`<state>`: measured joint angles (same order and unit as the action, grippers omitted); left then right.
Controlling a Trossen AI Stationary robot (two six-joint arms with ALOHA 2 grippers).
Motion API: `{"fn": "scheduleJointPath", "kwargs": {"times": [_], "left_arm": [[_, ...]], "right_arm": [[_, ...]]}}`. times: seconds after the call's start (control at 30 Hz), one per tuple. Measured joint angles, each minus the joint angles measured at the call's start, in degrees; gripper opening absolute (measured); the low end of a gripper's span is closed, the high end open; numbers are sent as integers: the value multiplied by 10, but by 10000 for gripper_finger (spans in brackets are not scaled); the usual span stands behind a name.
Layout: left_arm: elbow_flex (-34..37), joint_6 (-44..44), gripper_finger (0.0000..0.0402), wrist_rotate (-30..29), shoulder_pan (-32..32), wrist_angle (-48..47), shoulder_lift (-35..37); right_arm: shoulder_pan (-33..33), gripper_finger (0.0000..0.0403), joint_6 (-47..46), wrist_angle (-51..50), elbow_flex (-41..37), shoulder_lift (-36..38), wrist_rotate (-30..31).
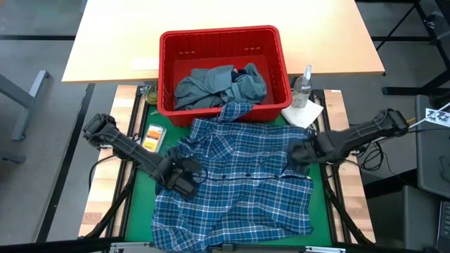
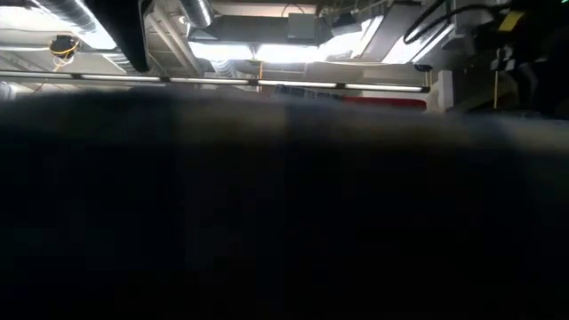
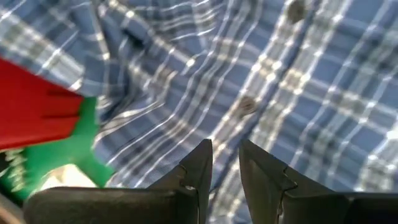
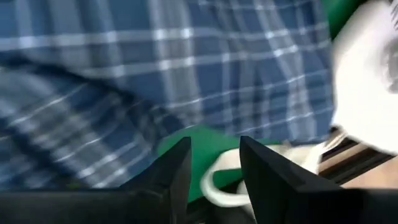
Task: Fold Laundry from Bin
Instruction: Fold the blue shirt
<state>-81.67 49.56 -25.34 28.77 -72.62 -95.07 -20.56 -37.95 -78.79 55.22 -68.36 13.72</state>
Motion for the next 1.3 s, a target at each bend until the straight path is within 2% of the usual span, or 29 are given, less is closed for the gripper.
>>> {"fn": "scheduleJointPath", "kwargs": {"times": [0.13,0.3,0.5,0.63,0.97,1.23,1.3], "left_arm": [[0,0,76,0,10,34,0],[0,31,76,3,31,66,-3],[1,75,76,12,69,114,-16],[1,85,76,11,94,148,-41],[1,112,76,11,142,166,-127],[1,133,76,20,164,167,-194],[1,133,76,38,167,167,-207]], "right_arm": [[-91,135,-105,14,0,0,-9],[-206,135,-170,142,0,-2,-3],[-319,135,-173,332,0,-43,132],[-356,135,-173,402,0,-106,149],[-372,135,-173,549,0,-275,60],[-372,135,-219,534,4,-344,-97],[-375,135,-229,530,4,-345,-113]]}}
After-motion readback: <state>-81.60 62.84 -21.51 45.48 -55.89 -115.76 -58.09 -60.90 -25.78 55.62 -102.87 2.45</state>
